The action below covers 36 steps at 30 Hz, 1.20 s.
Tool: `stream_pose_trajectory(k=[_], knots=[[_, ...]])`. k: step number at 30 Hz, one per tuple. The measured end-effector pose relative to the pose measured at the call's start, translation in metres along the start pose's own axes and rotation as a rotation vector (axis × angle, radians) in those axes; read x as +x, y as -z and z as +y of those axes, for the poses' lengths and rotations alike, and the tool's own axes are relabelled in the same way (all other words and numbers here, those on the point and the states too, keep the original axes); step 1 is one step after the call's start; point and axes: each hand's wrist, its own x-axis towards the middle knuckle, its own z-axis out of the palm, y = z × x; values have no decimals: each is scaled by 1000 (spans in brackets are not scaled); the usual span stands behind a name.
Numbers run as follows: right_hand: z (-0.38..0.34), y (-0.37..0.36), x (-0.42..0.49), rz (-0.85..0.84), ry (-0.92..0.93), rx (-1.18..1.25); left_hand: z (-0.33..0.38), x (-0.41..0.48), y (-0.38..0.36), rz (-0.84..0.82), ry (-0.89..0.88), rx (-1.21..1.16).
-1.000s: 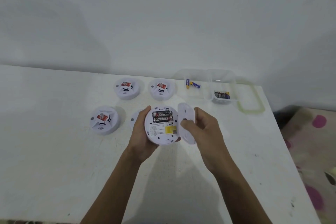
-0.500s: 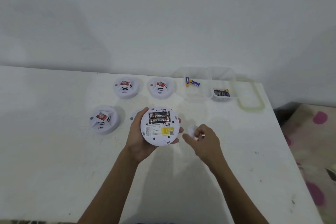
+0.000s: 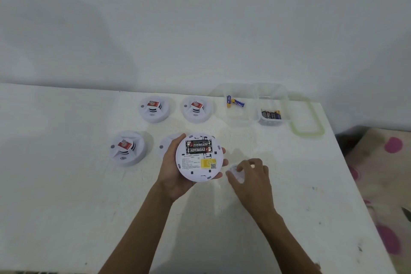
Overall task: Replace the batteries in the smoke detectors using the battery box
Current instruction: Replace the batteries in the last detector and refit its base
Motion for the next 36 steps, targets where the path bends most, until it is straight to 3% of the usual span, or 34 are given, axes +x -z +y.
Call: stream_pose_trajectory(k=[4, 7, 12, 21, 27, 36], knots=[[-32, 32, -2, 206, 82, 331, 1, 1, 2, 82, -57, 46], [-60, 55, -9, 224, 155, 476, -3, 2, -1, 172, -147, 95], [-83, 55, -14, 126, 194, 436, -5, 1, -4, 332, -211, 81], [-94, 48, -14, 42, 54, 386, -4, 3, -18, 374, -238, 159], [-101, 49, -13, -2, -129, 596, -6, 7, -25, 397, -317, 238], [-108, 44, -11, 8, -181, 672, -3, 4, -34, 416, -317, 317]])
